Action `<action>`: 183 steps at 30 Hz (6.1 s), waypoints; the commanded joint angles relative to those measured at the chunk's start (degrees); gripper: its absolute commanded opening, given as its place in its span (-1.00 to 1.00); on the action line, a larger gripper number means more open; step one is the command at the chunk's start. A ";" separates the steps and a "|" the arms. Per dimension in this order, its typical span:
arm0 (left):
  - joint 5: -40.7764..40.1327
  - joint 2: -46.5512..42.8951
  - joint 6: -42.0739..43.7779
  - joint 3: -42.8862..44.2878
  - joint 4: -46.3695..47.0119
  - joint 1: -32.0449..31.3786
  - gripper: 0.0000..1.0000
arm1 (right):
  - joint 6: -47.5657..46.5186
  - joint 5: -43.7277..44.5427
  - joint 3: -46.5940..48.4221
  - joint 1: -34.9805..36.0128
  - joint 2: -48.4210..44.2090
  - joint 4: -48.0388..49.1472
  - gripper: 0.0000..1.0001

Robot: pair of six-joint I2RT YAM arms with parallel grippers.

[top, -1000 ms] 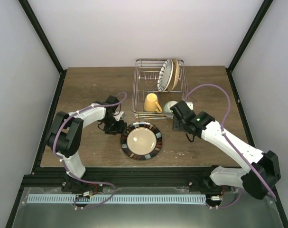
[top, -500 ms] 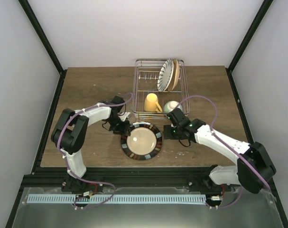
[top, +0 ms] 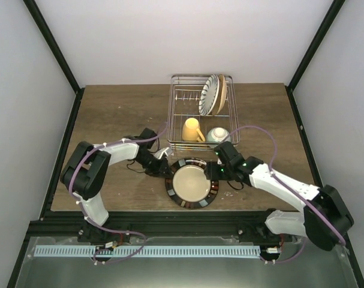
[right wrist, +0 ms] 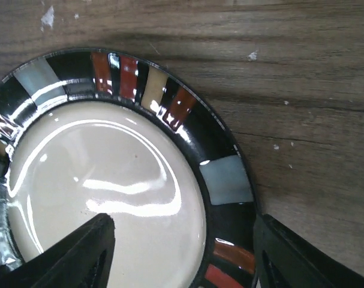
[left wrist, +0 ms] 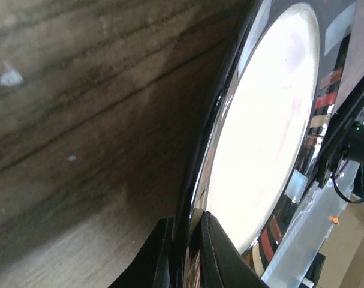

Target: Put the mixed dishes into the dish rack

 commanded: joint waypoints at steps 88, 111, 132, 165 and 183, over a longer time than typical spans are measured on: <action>7.54 -4.49 1.36 16.24 0.02 3.85 -1.00 | -7.66 -55.63 -11.16 -13.21 5.21 45.04 -0.18; 7.23 -5.49 0.85 15.41 0.30 3.79 -1.00 | -4.19 -52.49 -3.75 -8.54 -0.46 42.22 -0.99; -5.88 -17.59 3.18 9.76 -2.23 6.74 0.23 | -5.11 -47.71 -1.97 -8.48 -4.02 37.85 -0.99; -17.22 -24.40 1.86 8.03 0.35 8.18 0.49 | -4.61 -37.77 -7.80 -8.54 2.01 45.51 -0.99; -29.17 -33.79 -1.11 8.20 2.41 9.88 0.54 | -15.37 -18.37 22.27 -8.48 2.74 21.28 -0.99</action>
